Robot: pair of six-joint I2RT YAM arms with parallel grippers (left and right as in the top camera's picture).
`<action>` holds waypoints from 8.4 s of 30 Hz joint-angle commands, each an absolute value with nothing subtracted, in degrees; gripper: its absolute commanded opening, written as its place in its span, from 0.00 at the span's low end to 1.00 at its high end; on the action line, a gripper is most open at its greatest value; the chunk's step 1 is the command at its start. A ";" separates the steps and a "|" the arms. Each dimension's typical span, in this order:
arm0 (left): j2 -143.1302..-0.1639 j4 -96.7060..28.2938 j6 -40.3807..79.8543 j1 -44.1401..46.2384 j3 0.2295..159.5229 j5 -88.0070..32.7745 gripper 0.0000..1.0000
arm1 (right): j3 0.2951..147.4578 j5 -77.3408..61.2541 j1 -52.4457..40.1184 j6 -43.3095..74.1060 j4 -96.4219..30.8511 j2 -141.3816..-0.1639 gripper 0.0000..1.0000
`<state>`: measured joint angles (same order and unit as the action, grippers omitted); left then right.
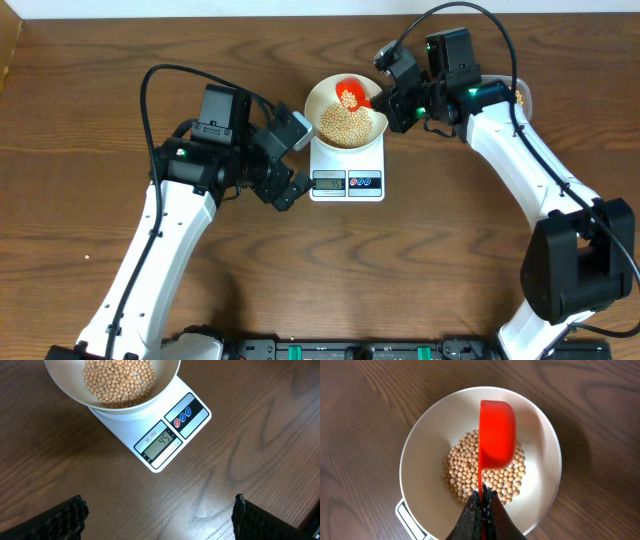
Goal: Scoop item into bowl and weigh 50g on scale
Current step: 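Tilt the scoop with the right gripper to pour beans into bowl, then shake the tilted scoop with the right gripper to trickle beans in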
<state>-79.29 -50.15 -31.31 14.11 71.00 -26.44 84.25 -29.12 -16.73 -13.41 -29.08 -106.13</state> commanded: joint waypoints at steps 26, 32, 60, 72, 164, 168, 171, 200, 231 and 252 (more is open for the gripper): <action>-78.78 -50.33 -30.81 14.22 72.14 -26.30 0.94 | 84.75 -35.05 -15.38 -11.38 -27.86 -101.89 0.01; -78.78 -50.33 -30.81 14.22 72.12 -26.33 0.95 | 84.75 -33.47 -15.44 -14.02 -27.88 -101.89 0.01; -78.78 -50.33 -30.83 14.22 72.14 -26.30 0.94 | 84.75 -29.74 -15.46 -17.80 -27.90 -101.89 0.01; -78.78 -50.33 -30.81 14.22 72.14 -26.30 0.94 | 84.75 -30.57 -15.42 -16.25 -27.94 -101.89 0.01; -78.78 -50.33 -30.81 14.22 72.14 -26.30 0.94 | 84.75 -37.06 -12.95 -18.68 -29.17 -101.89 0.01; -78.78 -50.33 -30.81 14.22 72.14 -26.30 0.94 | 84.75 -37.04 -12.95 -18.68 -29.17 -101.89 0.01; -78.78 -50.33 -30.81 14.22 72.14 -26.30 0.94 | 84.75 -37.04 -12.95 -18.68 -29.19 -101.89 0.01; -78.78 -50.33 -30.81 14.22 72.14 -26.33 0.94 | 84.75 -36.99 -13.28 -23.38 -29.17 -101.89 0.01; -78.78 -50.33 -30.81 14.22 72.14 -26.30 0.94 | 84.75 -31.64 -14.35 -40.03 -29.39 -101.89 0.01; -78.78 -50.33 -30.81 14.22 72.14 -26.30 0.94 | 84.75 -31.66 -15.22 -47.46 -29.15 -101.89 0.01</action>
